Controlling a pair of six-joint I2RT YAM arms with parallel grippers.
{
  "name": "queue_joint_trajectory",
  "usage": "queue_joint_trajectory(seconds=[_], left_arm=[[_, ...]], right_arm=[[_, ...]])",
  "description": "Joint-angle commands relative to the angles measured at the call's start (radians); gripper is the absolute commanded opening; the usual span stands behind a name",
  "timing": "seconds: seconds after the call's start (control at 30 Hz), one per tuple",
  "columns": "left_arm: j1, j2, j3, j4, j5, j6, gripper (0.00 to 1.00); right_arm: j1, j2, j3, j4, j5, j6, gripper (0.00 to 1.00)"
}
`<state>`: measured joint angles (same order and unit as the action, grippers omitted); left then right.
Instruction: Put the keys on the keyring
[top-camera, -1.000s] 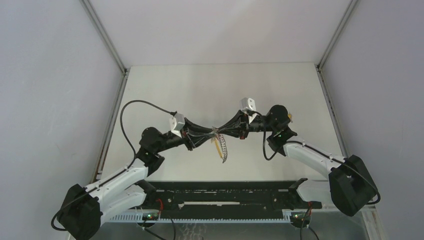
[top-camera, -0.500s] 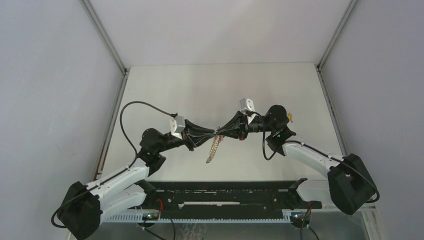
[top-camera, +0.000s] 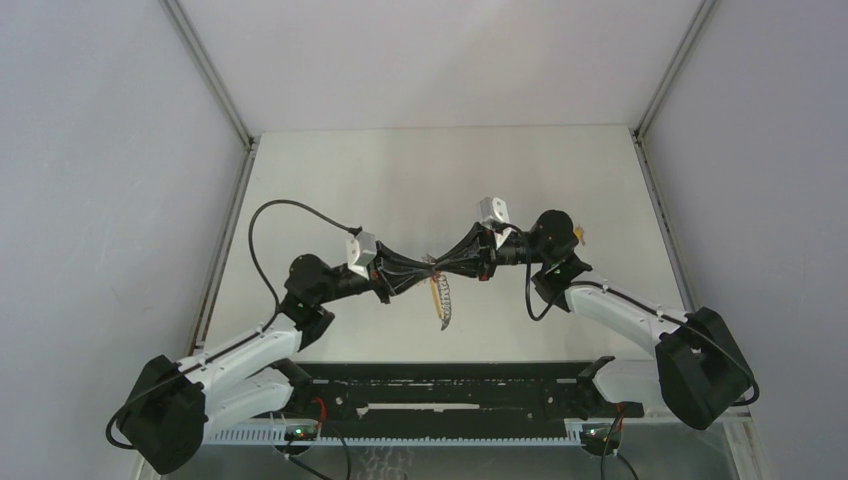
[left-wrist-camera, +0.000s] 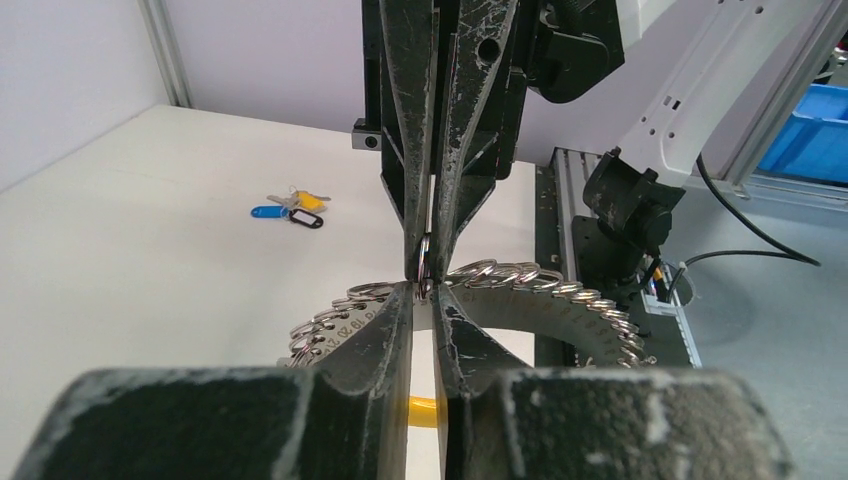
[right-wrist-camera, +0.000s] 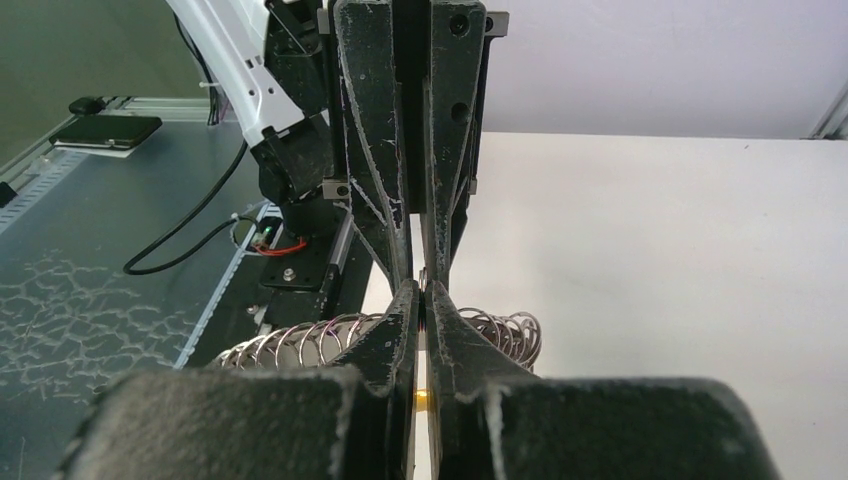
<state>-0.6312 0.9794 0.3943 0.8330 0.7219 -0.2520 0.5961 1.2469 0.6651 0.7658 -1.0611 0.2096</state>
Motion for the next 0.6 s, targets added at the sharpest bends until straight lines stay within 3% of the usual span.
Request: queue_joint_trajectory(seconds=[0.0,0.17,0.33,0.57], left_arm=[[-0.007,-0.007,0.073,0.04,0.019,0.0,0.15],[-0.009,-0.012,0.072,0.04,0.015,-0.004,0.11],[-0.009,-0.004,0.077,0.036,0.009,-0.006,0.01],[-0.012,-0.049,0.086,-0.195,-0.108,0.072,0.0]], right_arm=[[0.012,-0.022,0.053,0.049,-0.01,0.014,0.0],[0.017,-0.006,0.053,0.051,-0.023,0.019,0.0],[0.022,0.0,0.056,0.031,-0.04,0.014,0.0],[0.006,-0.029,0.057,-0.239,-0.033,-0.13,0.03]])
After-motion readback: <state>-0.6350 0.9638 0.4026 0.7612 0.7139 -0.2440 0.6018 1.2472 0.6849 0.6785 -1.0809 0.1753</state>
